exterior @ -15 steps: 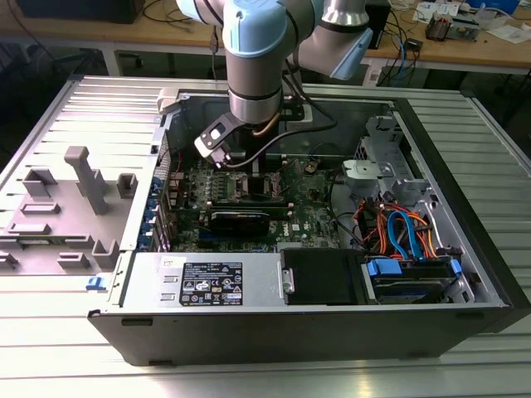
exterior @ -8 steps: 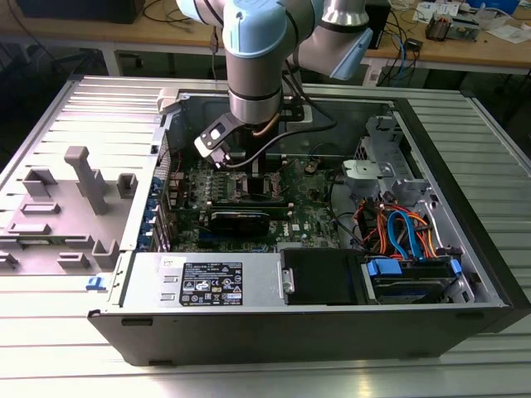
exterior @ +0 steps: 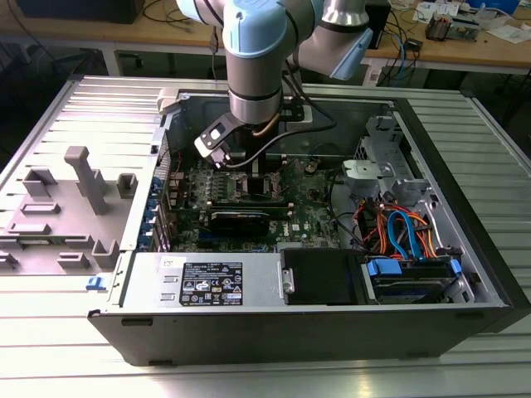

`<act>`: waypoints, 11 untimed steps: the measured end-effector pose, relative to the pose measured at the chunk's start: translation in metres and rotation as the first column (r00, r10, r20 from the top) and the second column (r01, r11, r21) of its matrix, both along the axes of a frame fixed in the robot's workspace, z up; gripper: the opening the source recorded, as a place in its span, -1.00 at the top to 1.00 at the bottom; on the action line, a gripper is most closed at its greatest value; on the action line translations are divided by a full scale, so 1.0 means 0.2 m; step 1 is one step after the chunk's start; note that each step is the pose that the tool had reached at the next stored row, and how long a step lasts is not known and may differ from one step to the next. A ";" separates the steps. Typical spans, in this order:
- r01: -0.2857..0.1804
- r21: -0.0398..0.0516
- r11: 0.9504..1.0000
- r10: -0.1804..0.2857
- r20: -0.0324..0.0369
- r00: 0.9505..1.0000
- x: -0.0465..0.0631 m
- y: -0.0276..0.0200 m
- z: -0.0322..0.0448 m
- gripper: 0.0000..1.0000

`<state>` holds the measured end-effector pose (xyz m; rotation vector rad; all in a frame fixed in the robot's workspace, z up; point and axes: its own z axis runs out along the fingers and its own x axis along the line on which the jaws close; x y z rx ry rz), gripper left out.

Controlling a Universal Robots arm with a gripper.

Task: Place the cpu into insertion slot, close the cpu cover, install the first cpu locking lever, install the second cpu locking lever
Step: 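Place the cpu into insertion slot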

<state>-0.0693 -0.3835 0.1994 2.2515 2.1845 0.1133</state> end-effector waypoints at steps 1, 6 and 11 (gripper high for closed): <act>0.000 -0.005 1.000 0.000 0.000 1.000 0.00 0.000 0.000 -0.24; 0.000 -0.049 0.999 0.000 0.000 1.000 0.00 0.002 0.000 -0.24; 0.000 -0.059 0.998 0.000 0.000 1.000 0.00 0.001 0.001 -0.24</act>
